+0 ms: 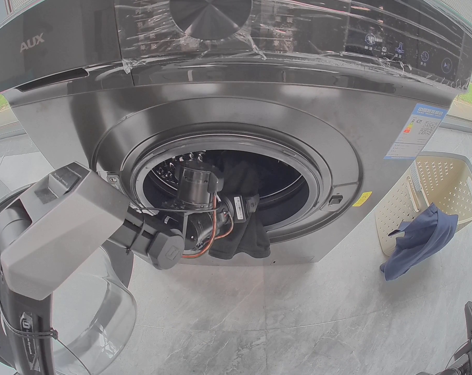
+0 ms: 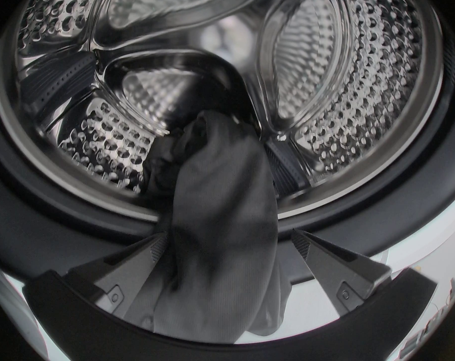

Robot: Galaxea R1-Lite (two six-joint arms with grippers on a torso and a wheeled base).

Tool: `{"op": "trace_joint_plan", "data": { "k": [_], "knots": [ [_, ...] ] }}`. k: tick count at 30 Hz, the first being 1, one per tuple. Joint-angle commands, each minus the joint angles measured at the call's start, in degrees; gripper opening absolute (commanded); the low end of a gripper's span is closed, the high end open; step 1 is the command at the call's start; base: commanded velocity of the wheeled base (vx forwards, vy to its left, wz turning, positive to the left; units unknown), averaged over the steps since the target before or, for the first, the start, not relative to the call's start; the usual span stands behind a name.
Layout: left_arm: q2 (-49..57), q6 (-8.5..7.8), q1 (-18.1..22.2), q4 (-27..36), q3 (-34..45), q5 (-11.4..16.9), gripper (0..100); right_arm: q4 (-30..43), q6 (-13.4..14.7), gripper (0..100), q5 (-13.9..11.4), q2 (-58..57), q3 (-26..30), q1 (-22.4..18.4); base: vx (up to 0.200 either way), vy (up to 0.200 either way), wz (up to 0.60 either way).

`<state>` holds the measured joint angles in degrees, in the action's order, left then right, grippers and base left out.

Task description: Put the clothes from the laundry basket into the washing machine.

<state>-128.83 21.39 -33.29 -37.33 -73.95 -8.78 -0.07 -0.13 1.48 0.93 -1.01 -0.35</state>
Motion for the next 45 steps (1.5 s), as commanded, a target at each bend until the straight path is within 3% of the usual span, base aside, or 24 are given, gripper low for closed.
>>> {"op": "trace_joint_plan", "data": {
  "k": [1,5,8,9,17,26,30,35,36,45],
  "knots": [
    [3.06,-0.30,-1.25,0.85,5.66,0.34,100,-0.01,0.05,0,0.02,-0.75,1.01,0.00,0.000,0.000,0.00],
    [1.04,-0.39,-0.81,0.85,5.39,0.25,100,-0.01,-0.04,0,0.02,-0.75,1.01,0.00,0.000,0.000,0.00],
    [-0.72,-1.53,-0.46,0.41,4.78,0.25,100,-0.01,-0.04,0,0.02,-0.84,1.01,0.00,0.000,0.000,0.00],
    [-1.25,-1.88,-0.37,0.33,4.25,0.25,0,-0.01,-0.04,0,0.02,-0.84,1.01,0.00,0.000,0.000,0.00],
    [-3.01,-1.09,-0.90,0.85,-3.40,0.69,0,-0.01,0.05,0,0.02,-0.75,1.01,0.00,0.000,0.000,0.00],
    [-6.43,3.39,-0.02,-0.90,-18.25,-0.10,0,-0.01,0.05,0,0.02,-0.75,1.01,0.00,0.000,0.000,0.00],
    [-8.02,3.57,0.95,-1.87,-21.33,-0.45,0,-0.01,-0.04,0,0.02,-0.75,1.01,0.00,0.000,0.000,0.00],
    [-7.49,3.57,1.04,-1.70,-19.66,-0.36,0,-0.01,-0.04,0,0.02,-0.75,1.01,0.00,0.000,0.000,0.00],
    [-7.22,3.65,1.04,-1.61,-18.95,-0.36,100,-0.01,-0.04,0,0.02,-0.84,1.01,0.00,0.000,0.000,0.00],
    [-1.34,3.65,-0.19,-1.26,-7.17,0.52,100,-0.01,-0.04,0,0.02,-0.84,1.01,0.00,0.000,0.000,0.00]
  ]
}}
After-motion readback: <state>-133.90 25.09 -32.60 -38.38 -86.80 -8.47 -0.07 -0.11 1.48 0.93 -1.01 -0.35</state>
